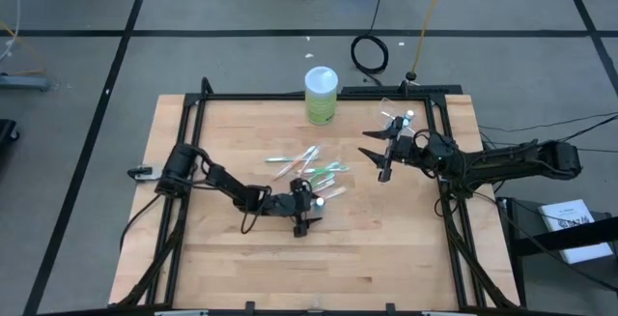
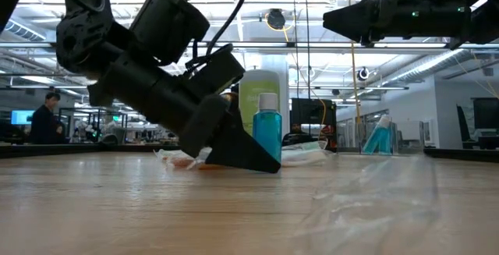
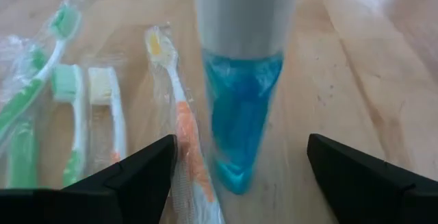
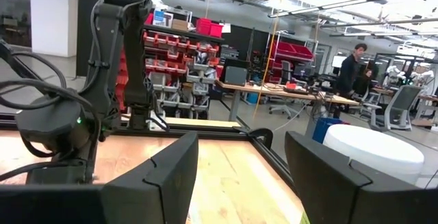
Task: Pick & Place toothbrushing station
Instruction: Put the blue mouthwash bottle into the transparent organizer
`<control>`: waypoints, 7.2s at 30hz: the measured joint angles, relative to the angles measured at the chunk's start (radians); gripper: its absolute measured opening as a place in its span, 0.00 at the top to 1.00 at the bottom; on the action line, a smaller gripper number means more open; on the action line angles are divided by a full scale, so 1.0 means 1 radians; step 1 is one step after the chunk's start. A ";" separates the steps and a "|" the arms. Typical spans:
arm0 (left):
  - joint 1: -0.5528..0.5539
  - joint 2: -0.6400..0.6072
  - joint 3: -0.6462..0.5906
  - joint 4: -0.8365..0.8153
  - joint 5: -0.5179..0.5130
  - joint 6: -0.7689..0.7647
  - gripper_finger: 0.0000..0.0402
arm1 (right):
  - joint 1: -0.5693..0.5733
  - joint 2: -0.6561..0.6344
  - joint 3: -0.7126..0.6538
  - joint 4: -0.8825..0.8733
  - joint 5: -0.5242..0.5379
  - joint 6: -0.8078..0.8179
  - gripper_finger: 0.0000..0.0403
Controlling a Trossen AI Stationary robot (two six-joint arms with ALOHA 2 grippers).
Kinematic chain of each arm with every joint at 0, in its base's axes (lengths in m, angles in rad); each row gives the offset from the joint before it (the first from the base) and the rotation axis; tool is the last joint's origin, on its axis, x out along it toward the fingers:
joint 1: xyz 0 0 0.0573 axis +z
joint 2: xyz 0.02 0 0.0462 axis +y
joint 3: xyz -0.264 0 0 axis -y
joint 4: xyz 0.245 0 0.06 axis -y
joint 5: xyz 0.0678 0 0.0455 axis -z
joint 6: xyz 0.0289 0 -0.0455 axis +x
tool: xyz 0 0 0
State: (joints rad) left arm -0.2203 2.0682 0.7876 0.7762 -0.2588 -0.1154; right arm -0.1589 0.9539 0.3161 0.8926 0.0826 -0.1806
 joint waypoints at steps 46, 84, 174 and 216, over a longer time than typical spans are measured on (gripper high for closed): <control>0.011 0.019 -0.003 0.109 0.045 0.008 0.66 | 0.000 0.000 0.000 -0.001 0.000 0.004 0.48; 0.001 0.007 -0.001 0.057 0.042 0.067 0.39 | 0.000 0.000 0.000 -0.007 0.000 0.004 0.48; 0.450 -0.200 0.357 -0.424 0.426 0.409 0.73 | -0.030 0.136 0.165 -0.248 -0.006 0.064 0.44; 0.469 -0.173 0.385 -0.433 0.450 0.391 0.73 | -0.088 0.328 0.217 -0.141 -0.061 0.064 0.63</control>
State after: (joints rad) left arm 0.2483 1.8950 1.1721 0.3429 0.1908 0.2756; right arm -0.2470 1.2816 0.5335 0.7517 0.0214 -0.1164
